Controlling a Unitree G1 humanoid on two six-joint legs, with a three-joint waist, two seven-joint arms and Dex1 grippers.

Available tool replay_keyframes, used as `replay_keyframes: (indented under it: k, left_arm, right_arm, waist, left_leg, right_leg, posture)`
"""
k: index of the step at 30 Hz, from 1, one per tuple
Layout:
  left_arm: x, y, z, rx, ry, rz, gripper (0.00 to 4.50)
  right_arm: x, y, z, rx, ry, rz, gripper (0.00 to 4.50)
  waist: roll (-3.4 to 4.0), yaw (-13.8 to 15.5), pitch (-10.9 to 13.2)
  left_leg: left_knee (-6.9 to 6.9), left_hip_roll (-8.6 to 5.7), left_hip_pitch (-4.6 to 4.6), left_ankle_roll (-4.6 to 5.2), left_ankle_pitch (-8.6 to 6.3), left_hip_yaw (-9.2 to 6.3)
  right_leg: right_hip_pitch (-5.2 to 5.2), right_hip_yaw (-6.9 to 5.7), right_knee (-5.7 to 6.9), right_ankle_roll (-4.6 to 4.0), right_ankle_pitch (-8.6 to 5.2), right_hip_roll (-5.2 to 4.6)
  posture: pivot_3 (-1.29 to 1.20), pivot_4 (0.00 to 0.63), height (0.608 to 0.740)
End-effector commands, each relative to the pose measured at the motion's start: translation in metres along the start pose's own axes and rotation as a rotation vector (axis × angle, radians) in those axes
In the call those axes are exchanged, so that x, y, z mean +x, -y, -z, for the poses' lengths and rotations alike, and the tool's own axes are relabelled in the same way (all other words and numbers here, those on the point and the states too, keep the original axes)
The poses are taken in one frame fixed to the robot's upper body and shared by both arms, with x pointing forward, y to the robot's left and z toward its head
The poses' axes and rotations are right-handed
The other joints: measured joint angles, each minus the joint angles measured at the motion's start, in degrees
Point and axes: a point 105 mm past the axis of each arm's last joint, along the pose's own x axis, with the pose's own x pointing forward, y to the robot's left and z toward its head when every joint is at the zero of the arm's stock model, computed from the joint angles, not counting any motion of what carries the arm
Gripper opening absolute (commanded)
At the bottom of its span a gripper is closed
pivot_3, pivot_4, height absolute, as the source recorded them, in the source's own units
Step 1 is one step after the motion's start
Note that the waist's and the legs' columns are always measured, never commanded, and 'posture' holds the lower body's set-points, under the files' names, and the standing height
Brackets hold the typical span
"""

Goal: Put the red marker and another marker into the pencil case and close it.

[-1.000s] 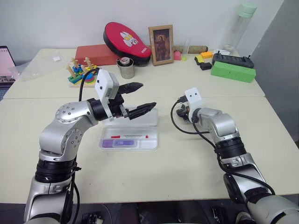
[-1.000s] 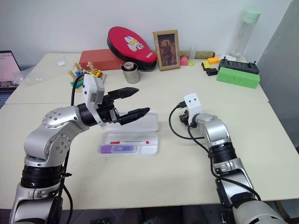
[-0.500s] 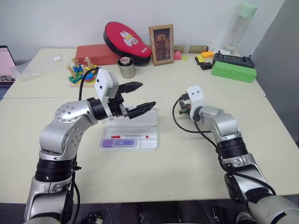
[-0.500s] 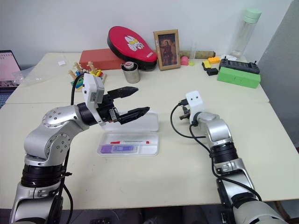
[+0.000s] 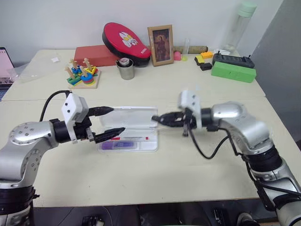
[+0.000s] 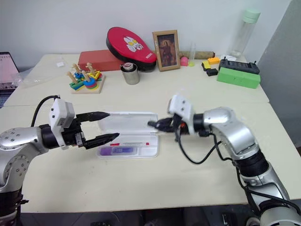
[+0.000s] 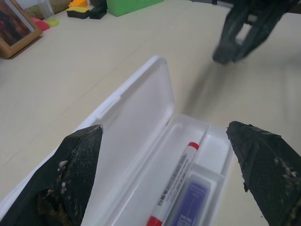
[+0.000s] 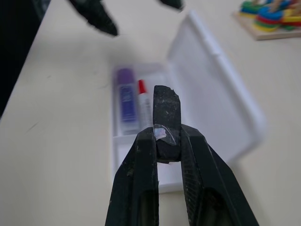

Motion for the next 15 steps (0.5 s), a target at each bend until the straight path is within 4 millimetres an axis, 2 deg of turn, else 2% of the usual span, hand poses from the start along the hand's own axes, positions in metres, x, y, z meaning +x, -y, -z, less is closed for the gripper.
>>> replay_keyframes:
  k: [1,6,12,13,14,15]
  left_arm:
    - [-0.003,0.002,-0.011,0.050,0.033,-0.019,4.50]
    - [-0.001,0.011,-0.015,0.029,0.060,-0.004,4.50]
    - [0.000,0.015,-0.020,0.023,0.071,0.016,4.50]
    - [0.000,0.017,-0.020,0.019,0.071,0.026,4.50]
    - [0.000,0.018,-0.020,0.016,0.071,0.033,4.50]
    - [0.000,0.022,-0.020,0.008,0.070,0.051,4.50]
  right_arm:
    - [0.021,-0.004,0.014,-0.038,-0.089,-0.021,0.31]
    - [0.040,-0.016,0.023,-0.049,-0.125,-0.077,0.31]
    - [0.042,-0.014,0.030,-0.050,-0.152,-0.081,0.31]
    - [0.042,-0.013,0.030,-0.048,-0.154,-0.076,1.00]
    - [0.043,-0.012,0.031,-0.047,-0.154,-0.072,1.09]
    - [0.043,-0.011,0.031,-0.046,-0.154,-0.068,1.43]
  waist:
    - [-0.01,0.23,0.00]
    - [-0.02,0.59,0.00]
    - [-0.02,0.61,0.00]
    - [-0.02,0.62,-0.01]
    - [-0.02,0.62,-0.01]
    - [-0.02,0.63,-0.01]
  left_leg:
    - [0.01,0.00,0.00,0.00,0.00,0.00]
    - [0.01,0.00,-0.05,-0.01,0.00,0.00]
    - [-0.01,0.00,-0.04,-0.01,0.00,-0.01]
    - [-0.01,0.00,-0.04,-0.01,0.00,-0.01]
    - [-0.01,0.00,-0.04,-0.01,0.00,-0.02]
    - [-0.01,0.00,-0.04,0.00,0.00,-0.01]
  right_leg:
    - [0.00,-0.01,0.01,0.01,0.00,0.00]
    - [-0.02,0.00,-0.03,0.01,0.03,0.00]
    - [-0.02,-0.02,-0.01,-0.02,0.03,0.00]
    - [-0.02,-0.02,-0.01,-0.01,0.03,0.00]
    - [-0.02,-0.02,-0.01,-0.01,0.03,0.00]
    - [-0.02,-0.02,-0.01,-0.01,0.03,0.00]
  posture:
    - [0.00,0.150,0.740]
    - [0.00,0.150,0.740]
    - [0.00,0.150,0.740]
    - [0.00,0.150,0.740]
    - [0.00,0.150,0.740]
    - [0.00,0.150,0.740]
